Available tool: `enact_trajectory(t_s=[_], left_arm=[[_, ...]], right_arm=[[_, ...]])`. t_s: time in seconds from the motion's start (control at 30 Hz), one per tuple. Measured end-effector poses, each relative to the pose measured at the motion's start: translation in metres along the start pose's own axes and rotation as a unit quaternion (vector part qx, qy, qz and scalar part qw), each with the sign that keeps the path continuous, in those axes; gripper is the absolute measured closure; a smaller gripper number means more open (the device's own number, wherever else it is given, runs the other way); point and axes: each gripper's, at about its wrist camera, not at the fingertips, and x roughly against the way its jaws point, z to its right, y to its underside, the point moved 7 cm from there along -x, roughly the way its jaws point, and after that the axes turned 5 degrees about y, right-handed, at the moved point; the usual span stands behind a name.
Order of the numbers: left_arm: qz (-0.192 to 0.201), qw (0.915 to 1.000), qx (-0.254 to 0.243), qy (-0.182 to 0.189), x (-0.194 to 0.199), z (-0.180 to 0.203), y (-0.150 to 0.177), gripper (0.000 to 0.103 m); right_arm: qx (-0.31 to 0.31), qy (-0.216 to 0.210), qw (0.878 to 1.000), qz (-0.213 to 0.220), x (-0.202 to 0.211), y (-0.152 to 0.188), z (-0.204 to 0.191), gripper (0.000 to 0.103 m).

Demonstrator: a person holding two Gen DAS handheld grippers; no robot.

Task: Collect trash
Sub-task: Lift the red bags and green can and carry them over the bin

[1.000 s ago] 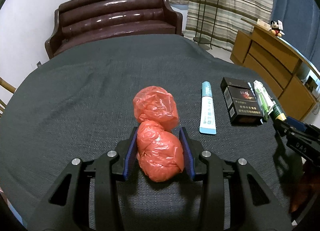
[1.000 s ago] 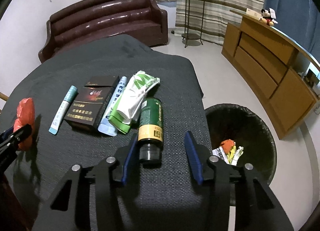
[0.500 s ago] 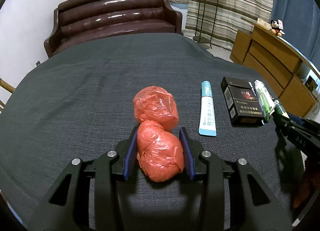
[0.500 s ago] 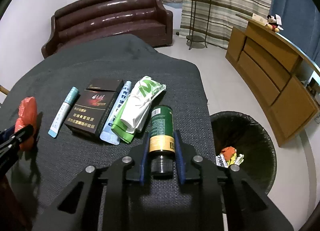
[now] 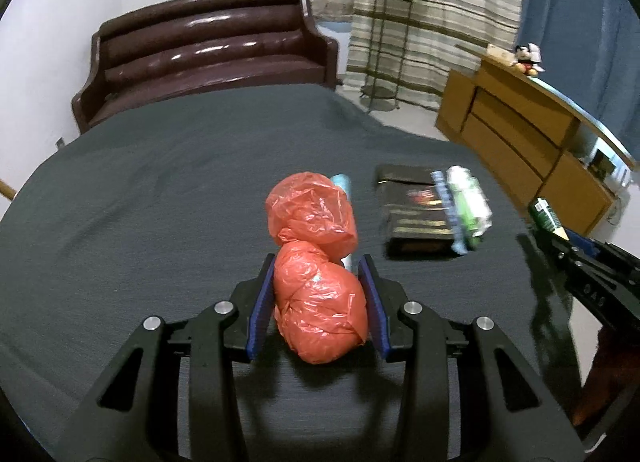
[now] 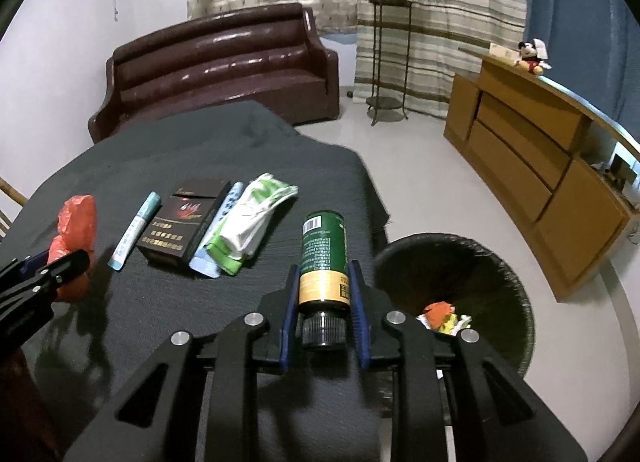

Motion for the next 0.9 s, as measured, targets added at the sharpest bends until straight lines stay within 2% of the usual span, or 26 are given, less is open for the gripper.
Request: enact_trajectory(t_s=[0.3, 0.53, 0.9], left_arm=[[0.020, 0.9982, -0.041, 0.039, -0.003, 0.076, -0.009, 0.063], [0.028, 0.9935, -0.089, 0.065, -0.015, 0.139, -0.014, 0.063], [0.022, 0.9883, -0.124, 0.085, -0.037, 0.202, -0.019, 0.063]], right_arm=[[-0.023, 0.028, 0.999, 0.040, 0.021, 0.000, 0.048, 0.079], [-0.041, 0.049, 0.997, 0.045, 0.019, 0.001, 0.089, 0.079], [-0.073, 0.060, 0.994, 0.054, 0.018, 0.005, 0.133, 0.079]])
